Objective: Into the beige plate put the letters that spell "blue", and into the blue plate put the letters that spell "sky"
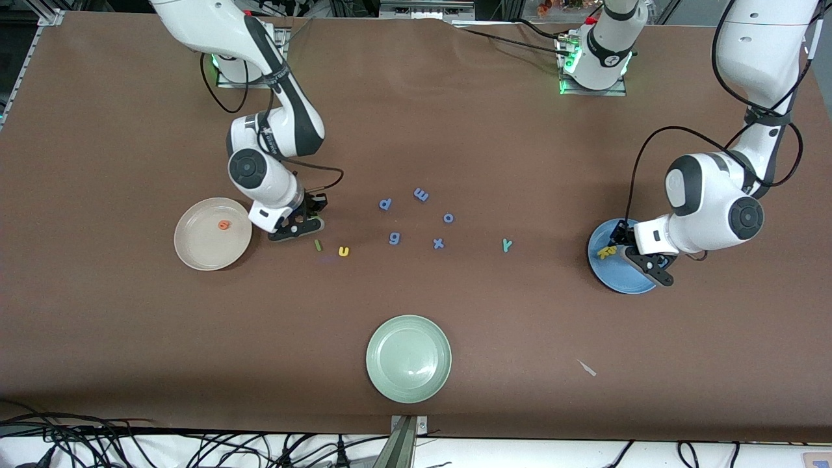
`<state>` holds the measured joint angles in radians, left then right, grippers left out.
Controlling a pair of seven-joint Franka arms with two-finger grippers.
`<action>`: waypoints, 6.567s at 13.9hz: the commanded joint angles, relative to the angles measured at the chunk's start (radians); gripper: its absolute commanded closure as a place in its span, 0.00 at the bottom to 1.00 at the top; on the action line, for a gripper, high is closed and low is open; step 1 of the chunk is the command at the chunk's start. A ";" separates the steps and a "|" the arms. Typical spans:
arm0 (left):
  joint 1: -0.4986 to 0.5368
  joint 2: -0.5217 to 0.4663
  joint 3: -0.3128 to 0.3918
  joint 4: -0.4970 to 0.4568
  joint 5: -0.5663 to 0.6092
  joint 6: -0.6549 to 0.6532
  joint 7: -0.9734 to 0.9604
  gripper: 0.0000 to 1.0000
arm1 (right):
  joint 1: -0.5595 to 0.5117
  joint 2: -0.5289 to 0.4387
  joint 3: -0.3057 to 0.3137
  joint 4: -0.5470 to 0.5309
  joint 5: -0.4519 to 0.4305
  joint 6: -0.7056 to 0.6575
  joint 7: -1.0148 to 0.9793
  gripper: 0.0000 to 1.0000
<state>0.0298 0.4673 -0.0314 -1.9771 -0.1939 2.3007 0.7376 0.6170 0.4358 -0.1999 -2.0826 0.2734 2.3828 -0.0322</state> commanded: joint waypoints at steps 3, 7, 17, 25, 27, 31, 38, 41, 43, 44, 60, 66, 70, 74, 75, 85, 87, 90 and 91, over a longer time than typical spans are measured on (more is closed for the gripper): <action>-0.143 0.007 -0.045 0.017 -0.015 0.069 -0.322 0.25 | 0.006 -0.055 -0.157 0.013 0.009 -0.155 -0.185 0.97; -0.275 0.050 -0.093 0.017 -0.013 0.177 -0.619 0.37 | 0.006 -0.069 -0.309 0.025 0.009 -0.256 -0.288 0.96; -0.318 0.108 -0.114 0.018 -0.009 0.203 -0.730 0.52 | -0.002 -0.022 -0.371 0.065 0.016 -0.255 -0.279 0.00; -0.340 0.140 -0.114 0.018 -0.004 0.255 -0.728 0.56 | 0.013 0.047 -0.147 0.111 0.059 -0.073 -0.100 0.00; -0.340 0.143 -0.114 0.018 -0.002 0.258 -0.725 0.59 | 0.029 0.075 -0.099 0.113 0.058 -0.005 -0.030 0.00; -0.340 0.148 -0.114 0.018 0.026 0.261 -0.715 0.83 | 0.084 0.129 -0.085 0.139 0.058 0.046 0.049 0.00; -0.324 0.108 -0.114 0.018 0.085 0.255 -0.719 0.95 | 0.086 0.164 -0.084 0.174 0.046 0.079 0.028 0.01; -0.207 0.001 -0.114 0.018 0.088 0.102 -0.689 0.95 | 0.089 0.188 -0.084 0.197 0.046 0.081 0.028 0.01; -0.130 -0.047 -0.114 0.012 0.084 0.030 -0.525 0.93 | 0.090 0.196 -0.084 0.199 0.046 0.081 0.028 0.05; -0.081 -0.062 -0.114 0.004 0.083 -0.005 -0.426 0.93 | 0.092 0.198 -0.084 0.197 0.044 0.081 0.026 0.13; 0.045 -0.473 -0.007 -0.098 0.115 -0.097 0.032 0.00 | 0.090 0.123 -0.205 0.266 0.043 -0.230 -0.124 1.00; 0.019 -0.549 -0.015 0.280 0.204 -0.659 -0.346 0.00 | 0.090 0.020 -0.394 0.152 0.044 -0.318 -0.331 1.00; -0.031 -0.521 -0.058 0.343 0.251 -0.779 -0.622 0.00 | 0.090 -0.034 -0.461 -0.035 0.050 -0.121 -0.521 1.00; -0.021 -0.518 -0.058 0.360 0.238 -0.854 -0.633 0.00 | 0.092 -0.034 -0.466 -0.060 0.058 -0.092 -0.497 0.00; -0.019 -0.516 -0.058 0.363 0.238 -0.853 -0.633 0.00 | 0.098 -0.034 -0.458 -0.050 0.058 -0.093 -0.418 0.00; -0.013 -0.506 -0.050 0.376 0.209 -0.853 -0.629 0.00 | 0.112 0.081 -0.170 0.238 0.058 -0.066 0.104 0.00; -0.014 -0.506 -0.050 0.380 0.209 -0.853 -0.632 0.00 | 0.116 0.104 -0.148 0.280 0.059 -0.059 0.150 0.00; -0.014 -0.506 -0.050 0.380 0.209 -0.853 -0.632 0.00 | 0.122 0.147 -0.098 0.286 0.059 0.039 0.227 0.00; -0.014 -0.506 -0.050 0.380 0.209 -0.853 -0.632 0.00 | 0.124 0.177 -0.079 0.289 0.059 0.083 0.263 0.00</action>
<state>0.0156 -0.0559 -0.0802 -1.6329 0.0256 1.4732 0.1194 0.7383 0.5502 -0.3095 -1.8217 0.3185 2.3989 0.1717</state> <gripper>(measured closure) 0.000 0.000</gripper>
